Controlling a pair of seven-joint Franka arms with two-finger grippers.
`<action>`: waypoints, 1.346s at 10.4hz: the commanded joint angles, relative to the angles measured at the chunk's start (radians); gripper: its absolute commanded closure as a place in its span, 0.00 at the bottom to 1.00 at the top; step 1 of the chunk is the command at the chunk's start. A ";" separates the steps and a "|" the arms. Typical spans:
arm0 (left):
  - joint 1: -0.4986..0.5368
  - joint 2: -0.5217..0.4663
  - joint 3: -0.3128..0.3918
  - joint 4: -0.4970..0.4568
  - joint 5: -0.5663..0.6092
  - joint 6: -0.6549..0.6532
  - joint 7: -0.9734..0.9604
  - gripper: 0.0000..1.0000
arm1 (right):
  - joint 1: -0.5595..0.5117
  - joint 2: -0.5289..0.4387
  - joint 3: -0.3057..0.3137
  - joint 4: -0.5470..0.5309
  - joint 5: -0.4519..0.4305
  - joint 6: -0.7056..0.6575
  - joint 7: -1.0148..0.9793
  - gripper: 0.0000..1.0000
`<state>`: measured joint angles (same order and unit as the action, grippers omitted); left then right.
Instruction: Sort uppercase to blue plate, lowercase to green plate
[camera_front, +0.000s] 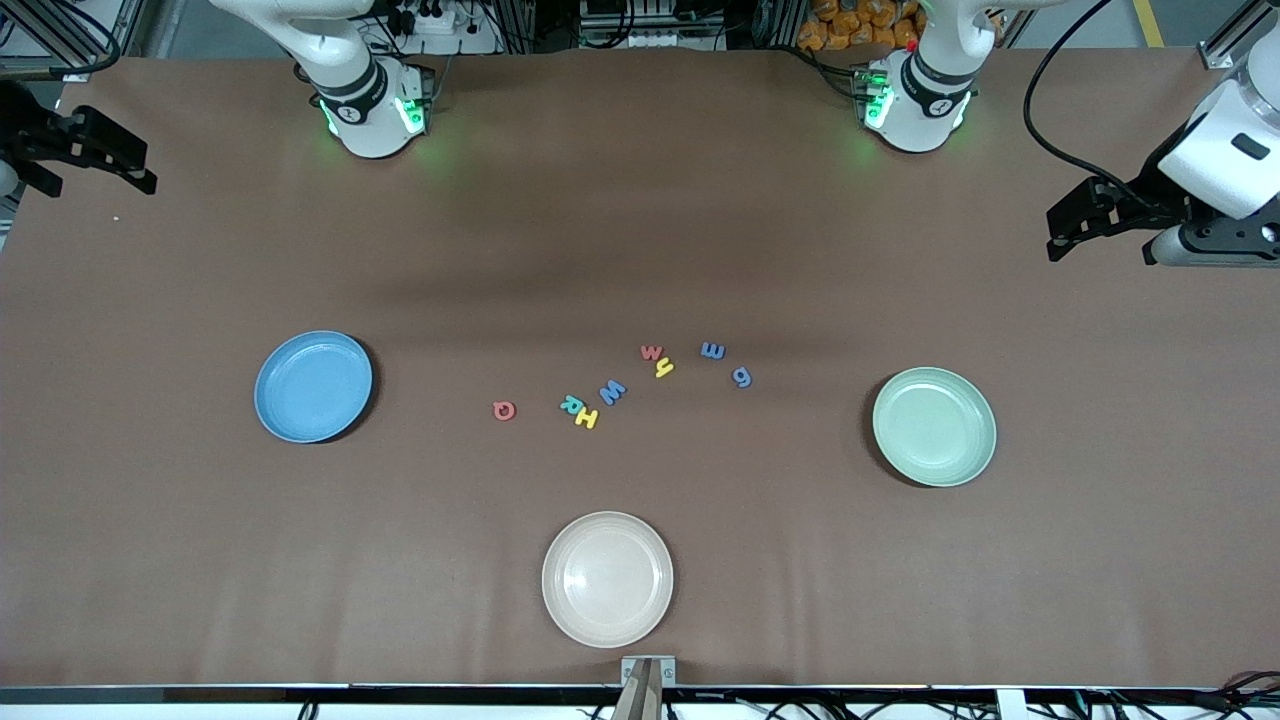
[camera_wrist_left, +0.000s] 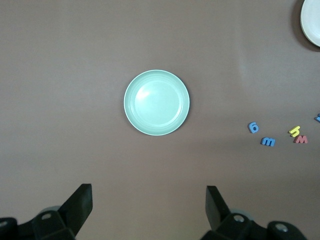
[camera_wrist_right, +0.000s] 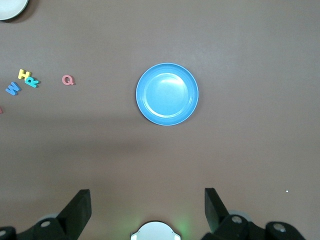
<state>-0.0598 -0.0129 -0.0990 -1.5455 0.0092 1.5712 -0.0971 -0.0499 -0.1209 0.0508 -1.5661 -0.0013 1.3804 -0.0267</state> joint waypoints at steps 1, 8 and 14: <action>0.006 0.001 -0.007 0.012 0.029 -0.017 0.031 0.00 | -0.011 0.004 0.008 0.015 0.015 -0.014 -0.002 0.00; 0.000 0.062 -0.007 0.005 0.052 -0.011 0.008 0.00 | -0.011 0.012 0.006 0.003 0.015 -0.003 -0.007 0.00; -0.092 0.232 -0.022 -0.027 0.052 0.173 -0.259 0.00 | 0.036 0.064 0.014 -0.014 0.085 0.078 0.103 0.00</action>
<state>-0.1428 0.1868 -0.1196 -1.5773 0.0366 1.7119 -0.3130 -0.0328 -0.0815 0.0584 -1.5741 0.0494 1.4322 0.0072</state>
